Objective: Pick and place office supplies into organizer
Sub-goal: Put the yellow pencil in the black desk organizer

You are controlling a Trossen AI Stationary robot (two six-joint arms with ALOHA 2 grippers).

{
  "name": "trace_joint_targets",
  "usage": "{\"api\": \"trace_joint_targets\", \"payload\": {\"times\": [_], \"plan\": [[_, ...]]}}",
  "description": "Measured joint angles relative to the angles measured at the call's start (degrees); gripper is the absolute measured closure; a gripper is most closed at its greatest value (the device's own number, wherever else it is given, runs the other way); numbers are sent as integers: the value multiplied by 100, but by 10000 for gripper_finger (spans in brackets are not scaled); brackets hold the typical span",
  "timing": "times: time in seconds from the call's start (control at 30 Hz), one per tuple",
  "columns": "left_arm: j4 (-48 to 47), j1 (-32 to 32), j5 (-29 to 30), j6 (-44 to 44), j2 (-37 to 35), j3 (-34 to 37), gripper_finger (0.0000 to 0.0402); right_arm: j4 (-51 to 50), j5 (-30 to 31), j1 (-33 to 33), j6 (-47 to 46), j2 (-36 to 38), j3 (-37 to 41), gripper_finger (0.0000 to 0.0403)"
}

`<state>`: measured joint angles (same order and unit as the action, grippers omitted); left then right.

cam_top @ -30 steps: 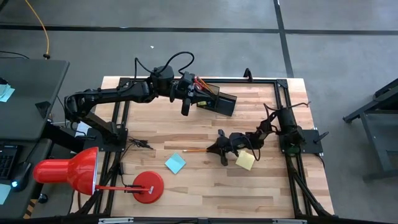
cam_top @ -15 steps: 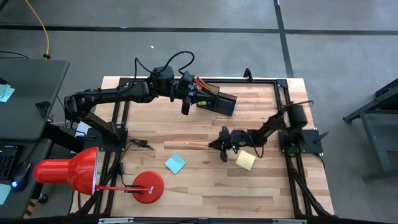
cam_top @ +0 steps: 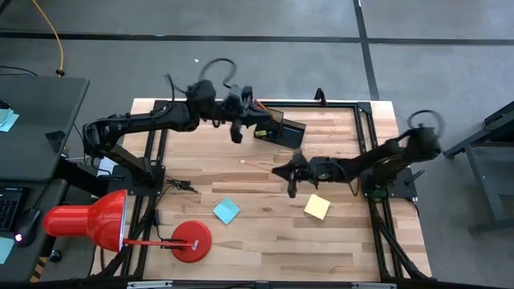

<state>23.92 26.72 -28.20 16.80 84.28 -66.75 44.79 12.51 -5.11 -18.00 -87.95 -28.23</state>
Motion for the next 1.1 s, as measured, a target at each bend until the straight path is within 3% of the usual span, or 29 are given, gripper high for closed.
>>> {"api": "trace_joint_targets", "payload": {"times": [0.2, 0.3, 0.5, 0.73, 0.87, 1.1], "plan": [[2746, 0, 189, 163, -41, -4, 398, -1091, 642, 23, 175, 1675, 2, 402], [3348, 0, 644, 157, -41, -4, 387, -1400, 1024, 22, 472, 2579, 1, 402], [2894, -13, 951, 286, -35, -4, 313, -1492, 1261, 22, 869, 3846, -2, 402], [2255, -193, 1171, 321, -25, -1, 229, -898, 1192, 20, 1028, 4243, -6, 403], [2236, -345, 1321, 295, 7, -6, 207, -277, 1124, 22, 1166, 4200, -62, 403], [1981, -553, 1826, 332, 49, -4, 205, -322, 869, 24, 1451, 3832, -618, 403]]}}
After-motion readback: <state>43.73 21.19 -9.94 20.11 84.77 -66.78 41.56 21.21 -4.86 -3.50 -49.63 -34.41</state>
